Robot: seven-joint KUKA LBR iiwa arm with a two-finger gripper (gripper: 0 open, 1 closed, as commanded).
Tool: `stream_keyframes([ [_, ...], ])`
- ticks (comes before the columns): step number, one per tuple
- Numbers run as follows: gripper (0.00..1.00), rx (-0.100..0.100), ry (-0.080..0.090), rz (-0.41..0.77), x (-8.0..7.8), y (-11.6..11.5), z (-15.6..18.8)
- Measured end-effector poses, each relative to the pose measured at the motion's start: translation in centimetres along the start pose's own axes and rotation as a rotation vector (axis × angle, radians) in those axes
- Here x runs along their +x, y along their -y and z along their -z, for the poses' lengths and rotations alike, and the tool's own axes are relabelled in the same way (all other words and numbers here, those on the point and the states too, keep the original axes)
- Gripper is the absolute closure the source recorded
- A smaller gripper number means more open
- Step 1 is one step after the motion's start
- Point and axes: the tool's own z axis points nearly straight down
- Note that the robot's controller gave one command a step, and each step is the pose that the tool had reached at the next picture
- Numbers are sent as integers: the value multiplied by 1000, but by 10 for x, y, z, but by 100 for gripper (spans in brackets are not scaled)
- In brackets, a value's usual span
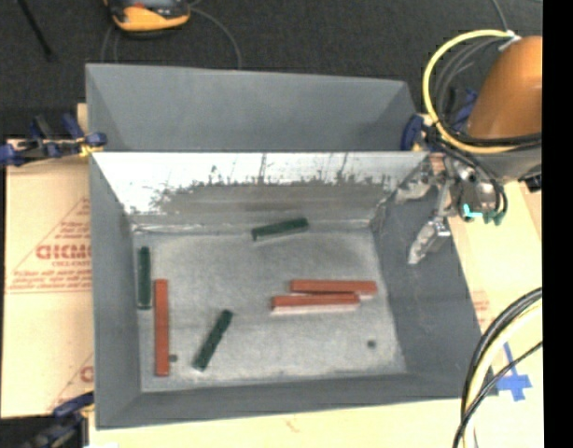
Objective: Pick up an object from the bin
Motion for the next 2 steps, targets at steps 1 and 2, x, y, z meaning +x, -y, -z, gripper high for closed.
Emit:
stream_keyframes([
  [1, 0, 2, 8, 3, -2, 0, 5],
  [2, 0, 3, 12, 16, 6, -32, -56],
])
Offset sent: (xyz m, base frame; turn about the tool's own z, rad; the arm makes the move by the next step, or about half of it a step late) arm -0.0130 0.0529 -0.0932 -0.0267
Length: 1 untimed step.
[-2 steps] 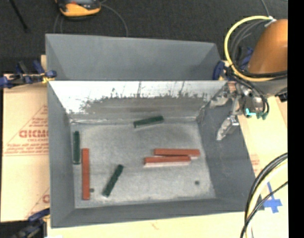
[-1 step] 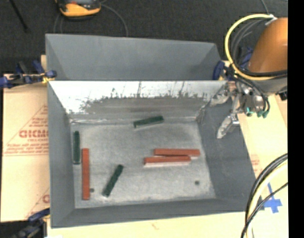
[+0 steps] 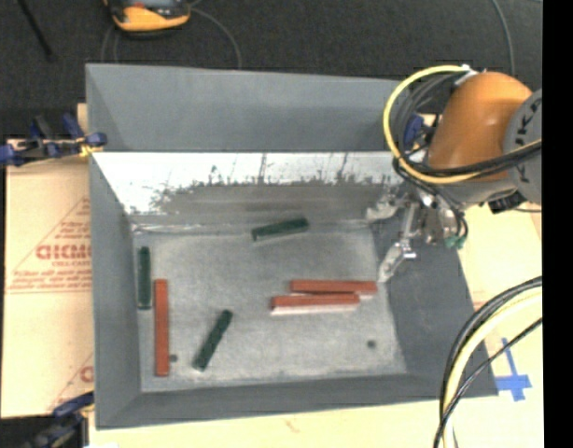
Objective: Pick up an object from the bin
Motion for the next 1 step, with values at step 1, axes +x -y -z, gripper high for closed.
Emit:
stream_keyframes([
  [1, 0, -4, 0, -26, 5, -12, -60],
])
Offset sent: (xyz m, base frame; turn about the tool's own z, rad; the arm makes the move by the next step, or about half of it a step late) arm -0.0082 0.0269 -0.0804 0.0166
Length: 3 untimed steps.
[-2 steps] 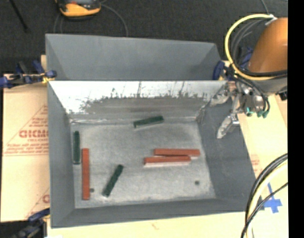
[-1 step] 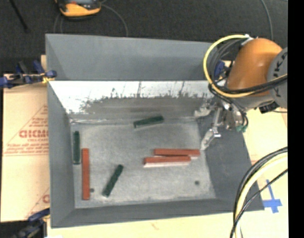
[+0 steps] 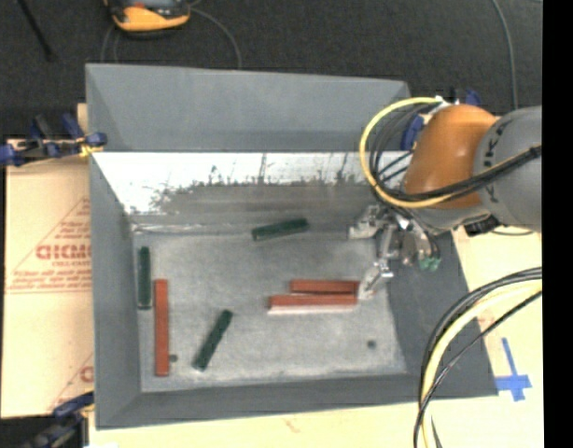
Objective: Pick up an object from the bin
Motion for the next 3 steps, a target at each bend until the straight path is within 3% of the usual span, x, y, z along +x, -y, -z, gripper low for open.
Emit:
stream_keyframes([
  [1, 100, 2, -1, -8, 0, 0, -7],
  [2, 100, 3, -1, -7, 0, 0, -7],
  [3, 100, 1, -13, 9, 10, 9, 40],
])
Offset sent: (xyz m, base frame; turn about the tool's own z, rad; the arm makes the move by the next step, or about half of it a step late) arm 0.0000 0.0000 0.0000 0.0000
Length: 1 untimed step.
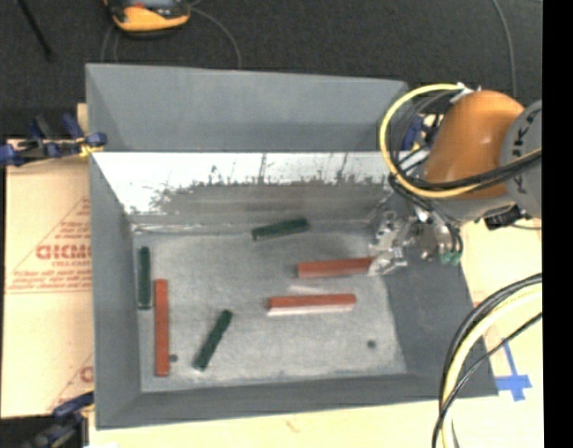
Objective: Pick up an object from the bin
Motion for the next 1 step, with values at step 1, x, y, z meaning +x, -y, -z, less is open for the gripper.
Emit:
stream_keyframes([
  [1, 100, 0, 9, -15, -8, -3, 138],
])
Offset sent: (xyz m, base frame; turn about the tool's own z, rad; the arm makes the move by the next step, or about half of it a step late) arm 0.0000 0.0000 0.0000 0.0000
